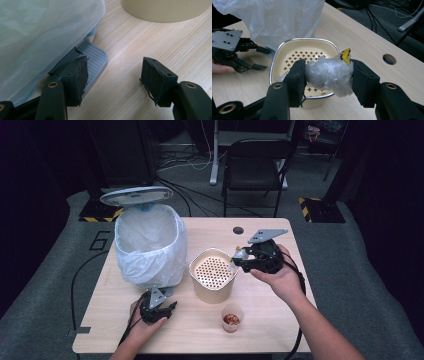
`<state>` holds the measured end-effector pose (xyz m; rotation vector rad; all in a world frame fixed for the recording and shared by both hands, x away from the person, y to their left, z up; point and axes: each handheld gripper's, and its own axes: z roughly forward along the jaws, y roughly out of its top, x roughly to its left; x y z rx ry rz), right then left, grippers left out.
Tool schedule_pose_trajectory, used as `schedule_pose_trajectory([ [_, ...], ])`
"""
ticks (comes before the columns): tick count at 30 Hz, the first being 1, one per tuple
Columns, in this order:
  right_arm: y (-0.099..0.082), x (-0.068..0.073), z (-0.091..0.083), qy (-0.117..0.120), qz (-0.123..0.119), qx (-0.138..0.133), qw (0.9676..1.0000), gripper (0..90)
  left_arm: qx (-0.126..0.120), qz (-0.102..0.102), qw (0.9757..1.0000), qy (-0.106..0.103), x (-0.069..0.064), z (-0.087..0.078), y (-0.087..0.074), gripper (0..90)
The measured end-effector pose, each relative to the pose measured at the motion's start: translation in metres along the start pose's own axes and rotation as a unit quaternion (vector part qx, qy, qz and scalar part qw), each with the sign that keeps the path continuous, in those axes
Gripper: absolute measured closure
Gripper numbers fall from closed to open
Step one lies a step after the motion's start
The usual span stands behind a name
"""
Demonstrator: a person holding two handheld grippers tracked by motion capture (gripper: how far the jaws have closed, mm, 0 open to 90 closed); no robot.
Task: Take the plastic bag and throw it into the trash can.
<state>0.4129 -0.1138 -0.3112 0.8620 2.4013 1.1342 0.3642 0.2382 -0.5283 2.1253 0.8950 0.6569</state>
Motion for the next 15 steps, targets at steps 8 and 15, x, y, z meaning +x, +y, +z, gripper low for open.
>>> schedule_pose_trajectory([
  [8, 0.023, 0.011, 0.009, 0.025, -0.014, -0.003, 0.9996, 48.4, 0.000, 0.000, 1.0000, 0.000, 0.000, 0.000, 0.000, 38.1],
  [15, 0.041, 0.012, 0.008, 0.024, -0.018, -0.011, 0.9995, 48.5, 0.001, 0.002, 1.0000, 0.001, 0.000, 0.000, 0.000, 38.1],
])
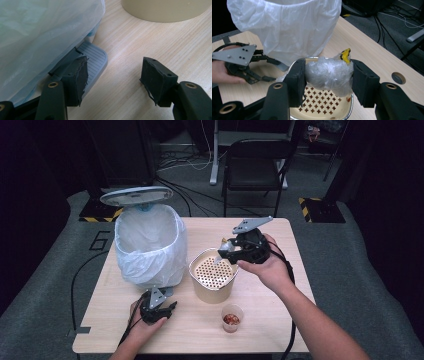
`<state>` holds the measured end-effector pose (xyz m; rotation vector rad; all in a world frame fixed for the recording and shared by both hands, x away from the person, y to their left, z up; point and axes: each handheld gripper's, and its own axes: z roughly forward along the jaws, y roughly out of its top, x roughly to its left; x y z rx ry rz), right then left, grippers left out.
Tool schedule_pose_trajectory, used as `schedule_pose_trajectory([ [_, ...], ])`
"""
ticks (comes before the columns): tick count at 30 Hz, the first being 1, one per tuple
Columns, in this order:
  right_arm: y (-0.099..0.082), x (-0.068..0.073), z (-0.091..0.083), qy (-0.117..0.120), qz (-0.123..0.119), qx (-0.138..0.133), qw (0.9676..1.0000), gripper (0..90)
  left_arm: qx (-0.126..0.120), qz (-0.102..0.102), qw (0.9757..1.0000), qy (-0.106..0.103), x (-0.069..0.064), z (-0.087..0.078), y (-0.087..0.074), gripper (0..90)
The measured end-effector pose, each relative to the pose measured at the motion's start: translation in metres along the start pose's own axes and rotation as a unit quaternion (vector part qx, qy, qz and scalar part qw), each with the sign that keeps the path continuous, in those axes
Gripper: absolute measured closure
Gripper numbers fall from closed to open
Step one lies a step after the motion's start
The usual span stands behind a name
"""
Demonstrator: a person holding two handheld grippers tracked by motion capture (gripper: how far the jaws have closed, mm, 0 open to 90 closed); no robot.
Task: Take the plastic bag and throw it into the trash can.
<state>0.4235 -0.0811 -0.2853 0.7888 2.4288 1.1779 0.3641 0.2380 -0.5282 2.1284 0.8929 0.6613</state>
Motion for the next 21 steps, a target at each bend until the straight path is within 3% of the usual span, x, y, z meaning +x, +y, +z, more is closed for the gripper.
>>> schedule_pose_trajectory([
  [11, 0.029, -0.008, -0.007, -0.001, -0.005, -0.021, 0.9998, 48.5, 0.000, 0.000, 1.0000, 0.001, 0.000, 0.000, 0.000, 38.1],
  [16, 0.037, -0.005, 0.001, 0.008, -0.010, -0.022, 0.9997, 48.5, -0.005, -0.010, 0.9999, 0.000, -0.001, 0.001, 0.000, 38.1],
  [21, 0.047, 0.001, 0.011, 0.017, -0.018, -0.022, 0.9995, 48.5, -0.008, -0.005, 1.0000, 0.000, 0.000, 0.001, 0.000, 38.1],
])
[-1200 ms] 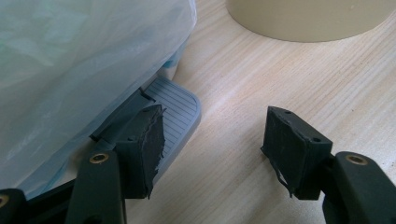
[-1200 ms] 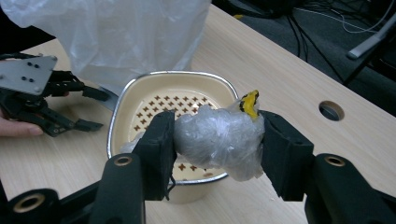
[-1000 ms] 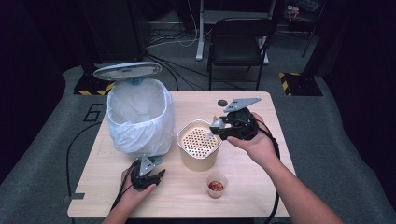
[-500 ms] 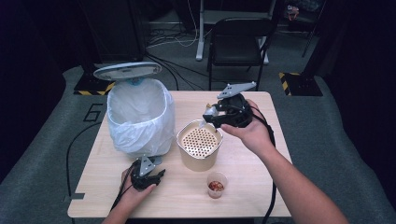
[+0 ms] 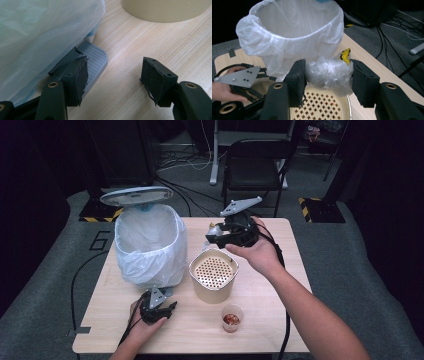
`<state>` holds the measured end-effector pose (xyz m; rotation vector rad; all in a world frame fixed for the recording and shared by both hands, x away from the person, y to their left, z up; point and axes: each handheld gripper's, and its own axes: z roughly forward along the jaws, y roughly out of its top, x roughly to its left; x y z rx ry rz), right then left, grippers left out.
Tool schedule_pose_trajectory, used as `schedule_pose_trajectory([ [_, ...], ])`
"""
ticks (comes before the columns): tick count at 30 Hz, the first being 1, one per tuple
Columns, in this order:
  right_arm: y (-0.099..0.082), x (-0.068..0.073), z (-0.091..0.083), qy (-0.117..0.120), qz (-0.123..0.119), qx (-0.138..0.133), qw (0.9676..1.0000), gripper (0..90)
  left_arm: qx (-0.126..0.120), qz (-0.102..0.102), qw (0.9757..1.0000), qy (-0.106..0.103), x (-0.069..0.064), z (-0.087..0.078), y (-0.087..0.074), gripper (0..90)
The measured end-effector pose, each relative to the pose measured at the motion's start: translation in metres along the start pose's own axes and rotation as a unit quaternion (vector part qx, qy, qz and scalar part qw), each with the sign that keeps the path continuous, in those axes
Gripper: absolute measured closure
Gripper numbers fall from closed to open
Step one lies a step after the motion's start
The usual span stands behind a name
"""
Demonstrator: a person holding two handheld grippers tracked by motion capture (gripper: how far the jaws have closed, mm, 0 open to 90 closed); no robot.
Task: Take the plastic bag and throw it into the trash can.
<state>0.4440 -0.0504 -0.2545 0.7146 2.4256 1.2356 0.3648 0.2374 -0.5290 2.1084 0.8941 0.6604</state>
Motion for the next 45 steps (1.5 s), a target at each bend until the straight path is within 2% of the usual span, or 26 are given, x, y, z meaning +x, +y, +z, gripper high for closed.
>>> schedule_pose_trajectory([
  [3, 0.007, 0.004, 0.007, 0.010, -0.007, -0.006, 0.9999, 48.6, 0.000, 0.002, 1.0000, 0.001, 0.000, 0.000, 0.000, 38.1],
  [4, 0.009, 0.005, 0.010, 0.012, -0.009, -0.006, 0.9999, 48.5, 0.002, 0.014, 0.9999, 0.005, 0.002, -0.001, 0.001, 38.1],
  [18, 0.028, 0.027, 0.043, 0.040, -0.019, 0.000, 0.9990, 48.5, 0.000, 0.012, 0.9999, 0.004, 0.002, -0.001, 0.000, 38.1],
  [21, 0.031, 0.030, 0.047, 0.042, -0.020, -0.004, 0.9989, 48.6, -0.007, 0.008, 0.9999, 0.009, 0.001, 0.001, 0.000, 38.1],
  [28, 0.041, 0.036, 0.053, 0.049, -0.019, -0.010, 0.9986, 48.6, -0.007, 0.009, 0.9999, 0.011, 0.001, 0.001, 0.000, 38.1],
  [29, 0.043, 0.036, 0.054, 0.049, -0.021, -0.012, 0.9985, 48.6, -0.004, 0.010, 0.9999, 0.010, 0.001, 0.000, 0.000, 38.1],
  [30, 0.043, 0.036, 0.054, 0.049, -0.020, -0.013, 0.9985, 48.6, 0.007, 0.013, 0.9999, -0.001, 0.003, -0.001, 0.001, 38.1],
  [31, 0.045, 0.037, 0.057, 0.048, -0.019, -0.014, 0.9986, 48.6, 0.007, 0.012, 0.9999, -0.002, 0.003, -0.001, 0.001, 38.1],
  [32, 0.045, 0.037, 0.057, 0.048, -0.019, -0.014, 0.9986, 48.6, -0.004, 0.010, 0.9999, 0.008, 0.001, 0.000, 0.000, 38.1],
  [33, 0.046, 0.037, 0.058, 0.048, -0.021, -0.014, 0.9985, 48.6, 0.007, 0.013, 0.9999, -0.002, 0.003, -0.001, 0.001, 38.1],
  [34, 0.046, 0.038, 0.060, 0.047, -0.021, -0.012, 0.9986, 48.6, 0.007, 0.013, 0.9999, -0.002, 0.003, -0.001, 0.001, 38.1],
  [35, 0.047, 0.038, 0.062, 0.047, -0.023, -0.014, 0.9985, 48.6, -0.007, 0.009, 0.9999, 0.010, 0.001, 0.001, 0.000, 38.1],
  [45, 0.054, 0.040, 0.079, 0.045, -0.020, -0.022, 0.9985, 48.6, -0.007, 0.009, 0.9999, 0.010, 0.001, 0.001, 0.000, 38.1],
])
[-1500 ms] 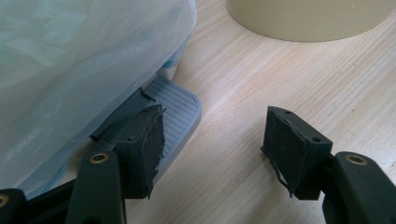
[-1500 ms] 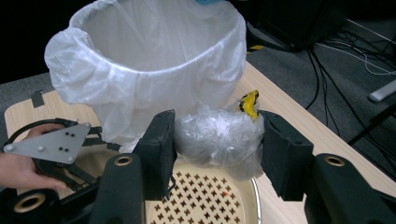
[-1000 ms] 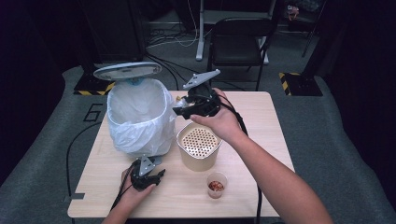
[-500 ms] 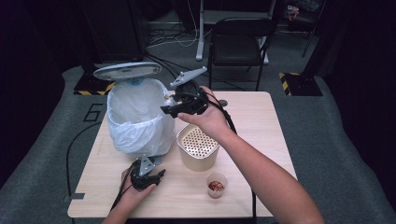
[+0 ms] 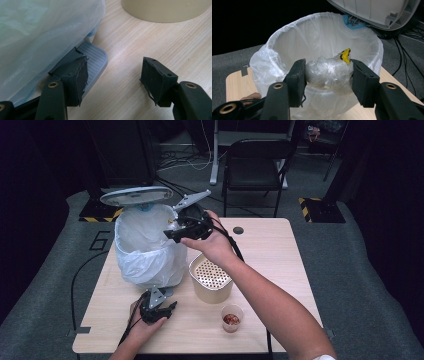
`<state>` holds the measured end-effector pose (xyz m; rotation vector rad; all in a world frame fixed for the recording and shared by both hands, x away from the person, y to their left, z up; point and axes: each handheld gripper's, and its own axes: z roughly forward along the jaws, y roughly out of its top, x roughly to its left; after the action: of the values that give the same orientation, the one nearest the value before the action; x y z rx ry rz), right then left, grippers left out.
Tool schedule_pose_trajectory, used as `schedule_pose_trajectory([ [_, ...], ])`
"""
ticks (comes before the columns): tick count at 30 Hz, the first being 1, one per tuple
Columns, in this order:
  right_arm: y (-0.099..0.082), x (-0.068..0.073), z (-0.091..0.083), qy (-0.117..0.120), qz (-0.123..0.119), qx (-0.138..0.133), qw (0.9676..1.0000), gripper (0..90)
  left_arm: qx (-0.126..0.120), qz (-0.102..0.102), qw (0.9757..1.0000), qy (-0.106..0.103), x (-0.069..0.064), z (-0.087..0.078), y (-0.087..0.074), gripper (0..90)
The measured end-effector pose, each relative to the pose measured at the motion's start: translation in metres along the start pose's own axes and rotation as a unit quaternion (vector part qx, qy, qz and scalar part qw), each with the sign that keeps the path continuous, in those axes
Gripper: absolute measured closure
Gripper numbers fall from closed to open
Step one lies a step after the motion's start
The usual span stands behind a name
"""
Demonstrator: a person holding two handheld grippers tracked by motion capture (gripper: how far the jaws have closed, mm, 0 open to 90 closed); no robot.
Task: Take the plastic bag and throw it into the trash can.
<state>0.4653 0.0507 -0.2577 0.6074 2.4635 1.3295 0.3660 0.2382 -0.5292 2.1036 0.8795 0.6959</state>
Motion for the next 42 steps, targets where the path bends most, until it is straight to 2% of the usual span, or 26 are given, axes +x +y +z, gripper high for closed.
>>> schedule_pose_trajectory([
  [1, 0.001, 0.000, 0.002, 0.000, 0.000, 0.001, 1.0000, 48.6, 0.000, -0.002, 1.0000, -0.004, 0.000, 0.000, 0.000, 38.1],
  [5, 0.002, 0.002, 0.012, 0.002, 0.000, 0.001, 1.0000, 48.6, 0.000, -0.001, 1.0000, 0.000, 0.000, 0.000, 0.000, 38.1],
  [8, 0.002, 0.003, 0.025, -0.002, -0.001, 0.005, 1.0000, 48.6, 0.000, -0.002, 1.0000, 0.000, 0.000, 0.000, 0.000, 38.1],
  [22, 0.002, 0.008, 0.055, -0.023, -0.002, 0.005, 0.9997, 48.4, 0.000, 0.001, 1.0000, 0.001, 0.000, 0.000, 0.000, 38.1],
  [24, 0.001, 0.009, 0.060, -0.024, -0.001, 0.005, 0.9997, 48.4, 0.000, -0.002, 1.0000, -0.005, 0.000, 0.000, 0.000, 38.1],
  [28, 0.000, 0.009, 0.063, -0.023, 0.009, 0.005, 0.9997, 48.4, 0.002, -0.001, 1.0000, -0.006, 0.000, 0.000, 0.000, 38.1],
  [29, 0.000, 0.009, 0.064, -0.023, 0.013, 0.005, 0.9996, 48.3, 0.010, 0.002, 0.9999, -0.010, 0.001, -0.001, 0.001, 38.1],
  [36, 0.000, 0.009, 0.069, -0.022, 0.014, 0.003, 0.9997, 47.9, 0.014, 0.003, 0.9998, -0.015, 0.001, -0.002, 0.001, 38.1],
  [37, 0.000, 0.009, 0.069, -0.024, 0.011, 0.001, 0.9997, 47.3, -0.002, -0.002, 1.0000, -0.004, 0.000, 0.000, 0.000, 38.1],
  [42, -0.001, 0.008, 0.067, -0.019, 0.023, -0.010, 0.9995, 38.0, -0.001, 0.000, 1.0000, -0.001, 0.000, 0.000, 0.000, 38.1],
])
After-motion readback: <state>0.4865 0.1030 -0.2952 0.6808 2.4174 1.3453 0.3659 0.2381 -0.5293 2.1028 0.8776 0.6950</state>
